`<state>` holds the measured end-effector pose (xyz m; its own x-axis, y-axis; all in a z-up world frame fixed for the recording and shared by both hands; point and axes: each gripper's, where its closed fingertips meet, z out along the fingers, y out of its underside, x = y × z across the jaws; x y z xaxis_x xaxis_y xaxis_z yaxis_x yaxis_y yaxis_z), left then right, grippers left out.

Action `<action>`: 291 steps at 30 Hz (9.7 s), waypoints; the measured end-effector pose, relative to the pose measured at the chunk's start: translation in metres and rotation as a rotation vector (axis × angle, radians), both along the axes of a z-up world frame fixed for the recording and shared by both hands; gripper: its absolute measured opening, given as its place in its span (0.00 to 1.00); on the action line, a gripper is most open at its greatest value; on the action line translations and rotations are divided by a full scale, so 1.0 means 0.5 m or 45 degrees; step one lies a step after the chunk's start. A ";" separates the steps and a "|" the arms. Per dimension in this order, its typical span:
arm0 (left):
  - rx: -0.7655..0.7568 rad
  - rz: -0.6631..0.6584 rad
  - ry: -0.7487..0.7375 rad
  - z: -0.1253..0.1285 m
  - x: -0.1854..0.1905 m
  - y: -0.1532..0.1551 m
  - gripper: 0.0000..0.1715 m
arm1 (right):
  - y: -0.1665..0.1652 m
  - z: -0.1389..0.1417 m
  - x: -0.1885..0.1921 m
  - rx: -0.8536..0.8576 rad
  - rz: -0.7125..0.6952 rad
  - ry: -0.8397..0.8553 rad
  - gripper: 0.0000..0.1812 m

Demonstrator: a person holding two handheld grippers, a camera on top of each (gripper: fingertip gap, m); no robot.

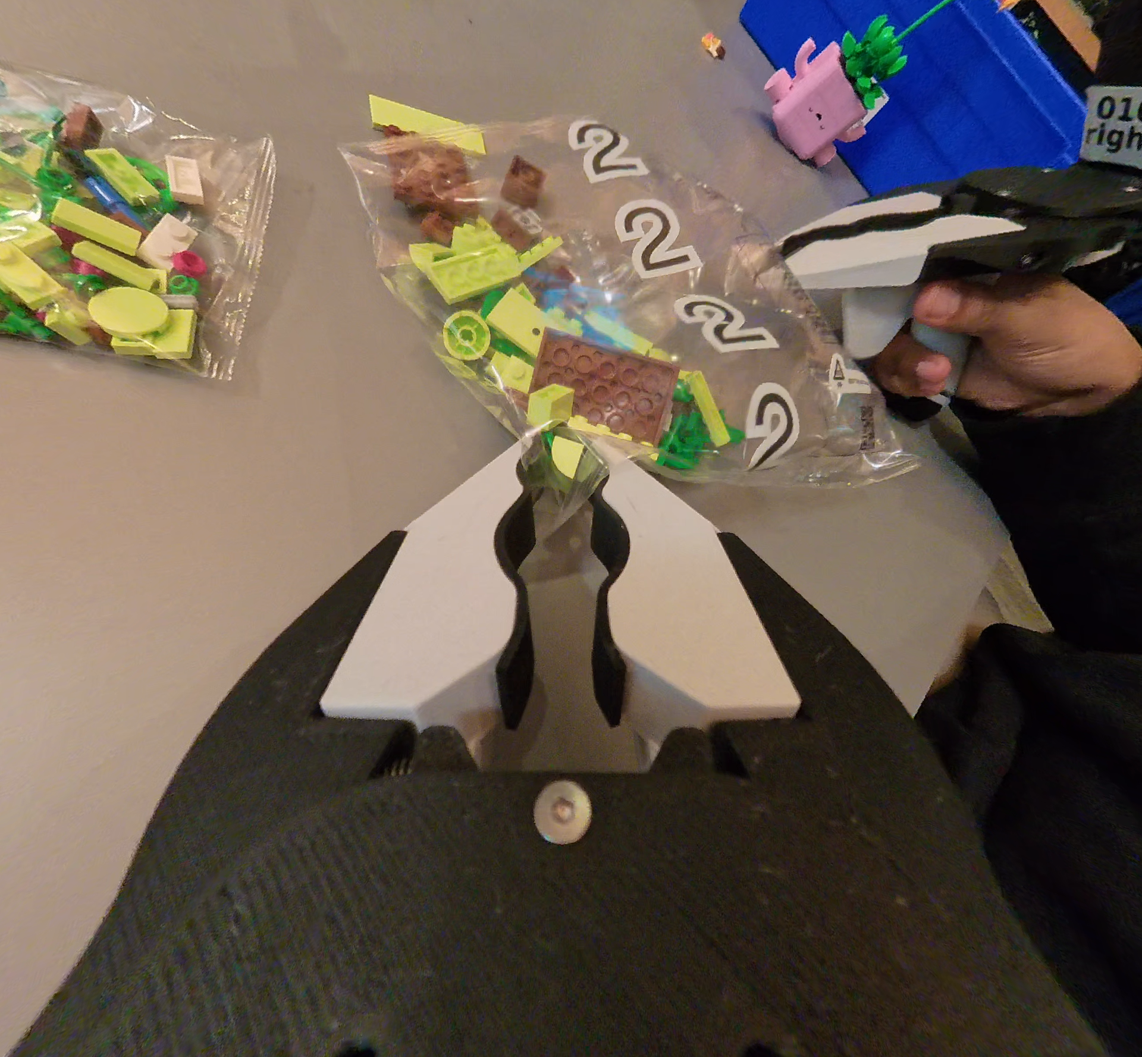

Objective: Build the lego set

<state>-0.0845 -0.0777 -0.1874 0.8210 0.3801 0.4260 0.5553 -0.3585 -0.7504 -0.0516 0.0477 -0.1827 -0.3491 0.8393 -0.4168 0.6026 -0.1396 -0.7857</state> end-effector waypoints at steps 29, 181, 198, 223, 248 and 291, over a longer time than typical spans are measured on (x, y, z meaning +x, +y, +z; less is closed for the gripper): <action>0.077 0.052 0.093 0.094 0.005 0.018 0.04 | -0.105 0.094 0.125 1.364 0.114 0.832 0.10; -0.369 0.010 0.241 -0.054 -0.021 0.041 0.80 | -0.025 0.063 0.063 0.269 0.130 0.402 0.41; -0.463 -0.264 0.384 -0.072 -0.026 0.144 0.78 | 0.018 0.110 0.072 -0.063 0.045 0.457 0.30; -0.145 0.052 0.314 0.043 -0.150 0.113 0.46 | 0.020 0.113 0.072 -0.324 0.140 0.366 0.28; -0.409 -0.199 0.284 -0.023 -0.174 0.318 0.20 | 0.013 0.116 0.075 -0.288 0.158 0.394 0.26; 0.192 -0.030 0.555 0.094 -0.240 0.190 0.24 | 0.073 -0.021 -0.134 0.545 0.140 0.153 0.14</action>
<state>-0.2043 0.0171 -0.1406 0.9435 0.3195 0.0881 0.1694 -0.2363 -0.9568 -0.1186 0.0841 -0.1932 -0.4707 0.8823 0.0082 0.4964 0.2725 -0.8242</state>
